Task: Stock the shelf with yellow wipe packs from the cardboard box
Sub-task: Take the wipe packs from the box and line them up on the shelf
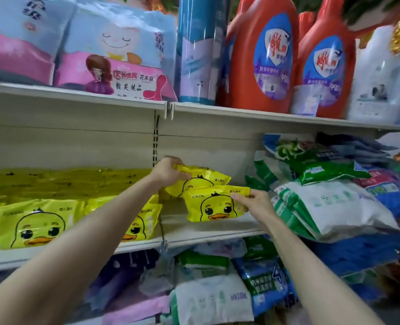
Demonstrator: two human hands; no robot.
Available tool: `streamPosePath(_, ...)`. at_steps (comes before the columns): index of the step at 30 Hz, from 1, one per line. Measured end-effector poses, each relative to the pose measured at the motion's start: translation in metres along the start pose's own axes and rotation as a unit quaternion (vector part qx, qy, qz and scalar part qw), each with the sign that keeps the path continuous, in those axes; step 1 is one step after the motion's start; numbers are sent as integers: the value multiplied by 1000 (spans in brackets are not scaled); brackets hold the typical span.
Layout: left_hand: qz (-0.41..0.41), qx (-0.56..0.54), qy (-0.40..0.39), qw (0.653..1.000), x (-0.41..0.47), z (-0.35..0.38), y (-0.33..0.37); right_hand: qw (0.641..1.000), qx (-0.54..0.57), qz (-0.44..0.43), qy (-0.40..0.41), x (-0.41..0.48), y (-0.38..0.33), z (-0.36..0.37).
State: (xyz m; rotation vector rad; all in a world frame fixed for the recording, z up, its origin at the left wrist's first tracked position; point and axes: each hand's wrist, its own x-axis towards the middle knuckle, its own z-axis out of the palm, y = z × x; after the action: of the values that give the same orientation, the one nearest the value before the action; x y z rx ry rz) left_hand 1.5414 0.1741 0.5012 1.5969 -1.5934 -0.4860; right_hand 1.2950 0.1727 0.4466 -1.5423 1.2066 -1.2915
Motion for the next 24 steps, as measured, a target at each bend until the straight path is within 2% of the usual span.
streamPosePath(6,-8,89,-20,996,55,8,-12,999,3,23,-37,64,24,22)
streamPosePath(11,-28,112,-32,993,80,15,-29,998,2,17,-52,90,36,36)
streamPosePath(17,-45,175,-73,981,99,25,-48,996,44,20,-80,116,51,45)
streamPosePath(24,-49,243,-84,965,106,26,-50,990,73,30,-118,134,59,48)
